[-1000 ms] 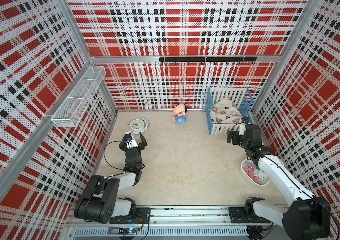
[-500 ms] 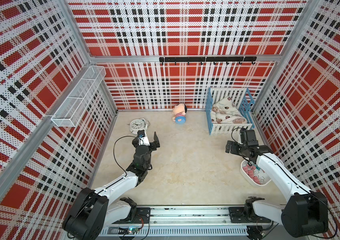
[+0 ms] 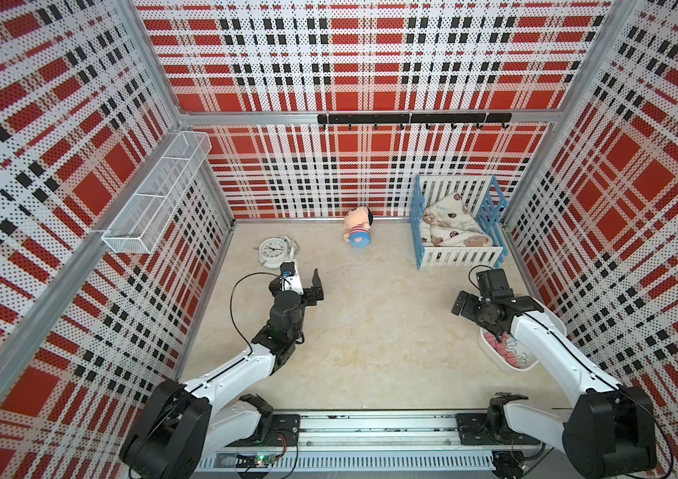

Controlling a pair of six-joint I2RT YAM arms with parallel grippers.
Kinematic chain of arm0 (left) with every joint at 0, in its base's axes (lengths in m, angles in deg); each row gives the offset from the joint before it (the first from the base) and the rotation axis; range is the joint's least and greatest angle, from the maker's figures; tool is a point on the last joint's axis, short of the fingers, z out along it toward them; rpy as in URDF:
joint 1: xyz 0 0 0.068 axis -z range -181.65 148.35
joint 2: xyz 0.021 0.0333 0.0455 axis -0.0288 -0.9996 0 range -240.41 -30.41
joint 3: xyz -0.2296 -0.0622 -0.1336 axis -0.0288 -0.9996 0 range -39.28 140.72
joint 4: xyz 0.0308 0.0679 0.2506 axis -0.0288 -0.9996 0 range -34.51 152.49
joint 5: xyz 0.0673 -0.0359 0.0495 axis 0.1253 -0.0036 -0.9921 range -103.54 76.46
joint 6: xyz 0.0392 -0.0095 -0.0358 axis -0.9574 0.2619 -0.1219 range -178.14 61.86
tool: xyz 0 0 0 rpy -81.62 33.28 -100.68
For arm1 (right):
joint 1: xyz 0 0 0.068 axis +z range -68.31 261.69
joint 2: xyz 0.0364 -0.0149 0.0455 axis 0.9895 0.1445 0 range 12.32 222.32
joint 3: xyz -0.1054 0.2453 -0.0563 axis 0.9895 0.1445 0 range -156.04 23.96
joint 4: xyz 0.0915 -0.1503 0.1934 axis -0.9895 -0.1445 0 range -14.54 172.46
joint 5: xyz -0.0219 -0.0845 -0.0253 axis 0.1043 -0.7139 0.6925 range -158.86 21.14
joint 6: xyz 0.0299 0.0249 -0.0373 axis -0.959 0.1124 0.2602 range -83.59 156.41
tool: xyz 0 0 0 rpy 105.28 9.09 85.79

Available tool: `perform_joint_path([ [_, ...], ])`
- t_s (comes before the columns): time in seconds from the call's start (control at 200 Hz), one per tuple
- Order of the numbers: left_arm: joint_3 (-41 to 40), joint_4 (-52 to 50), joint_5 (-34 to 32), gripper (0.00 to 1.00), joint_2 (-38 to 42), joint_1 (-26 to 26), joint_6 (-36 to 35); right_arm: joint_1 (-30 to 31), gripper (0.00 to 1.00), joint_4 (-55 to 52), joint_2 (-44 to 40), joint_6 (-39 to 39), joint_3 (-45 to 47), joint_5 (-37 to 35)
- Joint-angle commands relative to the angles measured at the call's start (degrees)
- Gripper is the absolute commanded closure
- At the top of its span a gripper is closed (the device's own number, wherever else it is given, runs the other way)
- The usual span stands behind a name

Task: Take out the binder clips from the storage box
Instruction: Move the storage box to the center of the board.

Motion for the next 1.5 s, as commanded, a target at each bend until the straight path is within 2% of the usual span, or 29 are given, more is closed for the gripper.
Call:
perform_joint_path([
  [0.0,1.7,-1.0,1.7,0.05,0.4,0.3,1.5,0.1,0.0,-1.1,-2.5,-3.0,1.6,-0.4],
  [0.266,2.3,-1.0,2.0,0.05,-1.3,0.3,2.3,1.2,0.0,2.7,-1.0,-3.7,6.1,4.5],
  [0.536,2.2,-1.1,2.0,0.05,-1.2,0.2,3.1,11.9,0.0,7.4,8.5,-3.2,1.0,5.9],
  [0.772,1.1,-1.9,0.6,0.04,1.3,0.1,3.5,19.1,0.0,13.7,24.0,-0.4,-8.8,9.0],
  [1.017,0.2,-4.4,0.1,0.04,4.7,-1.7,5.3,25.5,0.0,15.9,41.4,3.0,-26.4,12.9],
  [1.197,-1.4,-6.4,0.0,0.04,8.9,-1.9,6.0,28.3,0.0,15.6,48.0,4.8,-37.3,15.1],
  [1.493,-2.5,-10.9,-1.5,0.04,14.3,-2.6,7.1,30.4,0.0,17.6,55.4,6.5,-47.6,22.9],
])
